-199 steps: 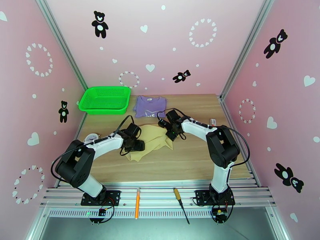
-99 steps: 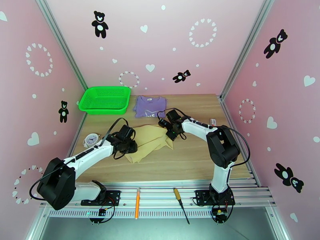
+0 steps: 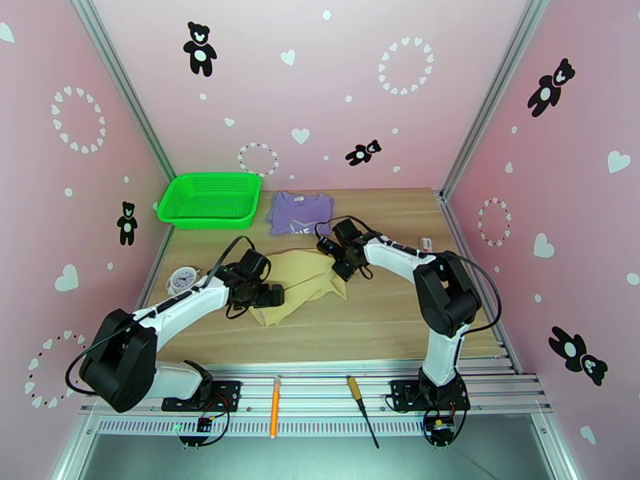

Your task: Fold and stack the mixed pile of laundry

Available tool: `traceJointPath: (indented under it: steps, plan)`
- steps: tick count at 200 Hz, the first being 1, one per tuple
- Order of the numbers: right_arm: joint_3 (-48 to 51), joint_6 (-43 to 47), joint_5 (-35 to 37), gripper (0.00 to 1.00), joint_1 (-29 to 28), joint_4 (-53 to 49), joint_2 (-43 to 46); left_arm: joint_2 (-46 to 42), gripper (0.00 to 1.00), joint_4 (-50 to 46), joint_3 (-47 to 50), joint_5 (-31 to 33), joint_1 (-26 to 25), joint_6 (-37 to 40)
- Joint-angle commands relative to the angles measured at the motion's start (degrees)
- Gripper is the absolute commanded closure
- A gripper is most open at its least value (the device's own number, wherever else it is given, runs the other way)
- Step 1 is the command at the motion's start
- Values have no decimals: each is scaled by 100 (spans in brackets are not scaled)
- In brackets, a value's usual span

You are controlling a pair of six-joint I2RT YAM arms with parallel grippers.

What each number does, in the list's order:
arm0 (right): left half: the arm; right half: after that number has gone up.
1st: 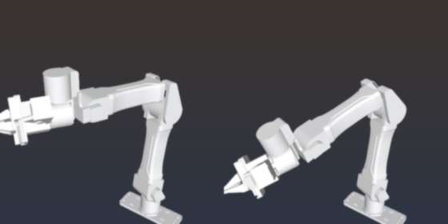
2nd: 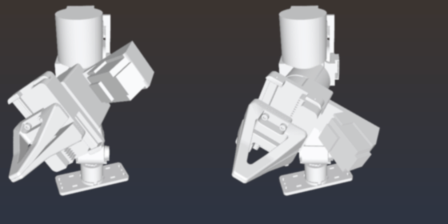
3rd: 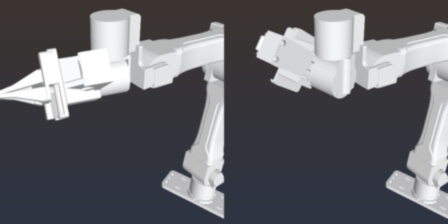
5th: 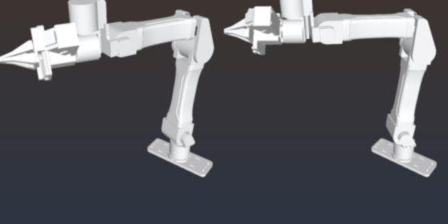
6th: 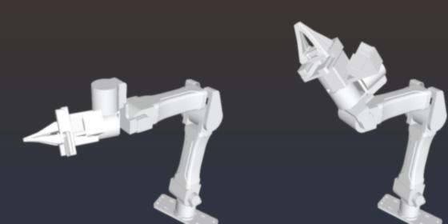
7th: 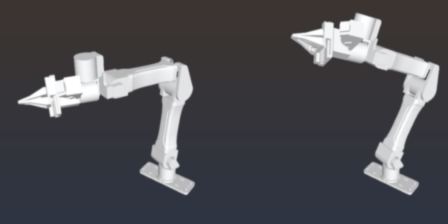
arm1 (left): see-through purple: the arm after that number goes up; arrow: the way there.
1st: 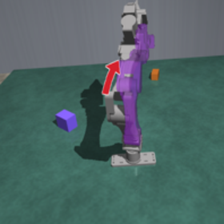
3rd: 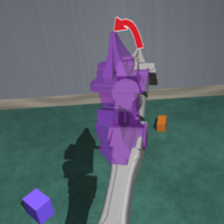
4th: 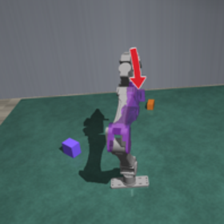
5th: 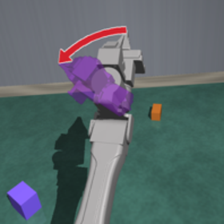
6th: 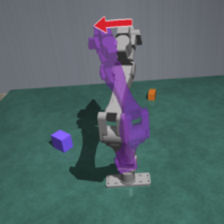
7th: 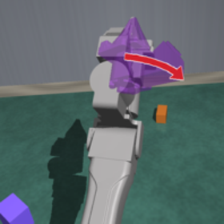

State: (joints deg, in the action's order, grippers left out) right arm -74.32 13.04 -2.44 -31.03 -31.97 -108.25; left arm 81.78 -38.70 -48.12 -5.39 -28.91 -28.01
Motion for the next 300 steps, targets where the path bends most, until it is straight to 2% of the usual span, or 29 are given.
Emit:
traceJointPath:
  steps: [1, 41, 116, 149, 198, 205, 211, 215, 217, 236, 254, 300]
  plan:
    - [-64, -29, 15, 100, 44, -170, 225, 261, 1, -203, -163, -383, 41, 282]
    - [-60, -29, 33, 100, 65, -178, 181, 410, 5, 164, -184, -858, 42, 236]
    - [-91, -37, 3, 100, 96, -178, 78, 256, 24, 411, -124, -991, 46, 296]
    - [-99, -36, 6, 100, 101, -192, 76, 236, 40, 429, -85, -1021, 40, 248]
    - [-93, -55, -12, 100, 114, -188, 83, 46, 70, 293, 38, -899, 47, 243]
    - [-99, -64, -11, 100, 123, -187, 82, 47, 76, 292, 72, -888, 45, 237]
    - [-98, -73, -7, 100, 123, -189, 92, 47, 86, 301, 91, -863, 41, 227]
    - [-96, -81, -2, 100, 120, -187, 98, 48, 95, 308, 100, -847, 41, 214]
    - [-99, -89, -2, 100, 123, -187, 100, 42, 100, 307, 101, -827, 45, 210]
    - [-125, -164, 64, 100, 123, -214, 161, -88, 100, 306, 101, -663, 42, 127]
    - [-232, -263, 217, 100, 132, -361, 325, -446, 100, 28, -104, -152, 37, 47]
    - [-973, -602, 839, 100, 90, -1219, 1335, -1472, 100, -1245, -2378, 1655, 36, 291]
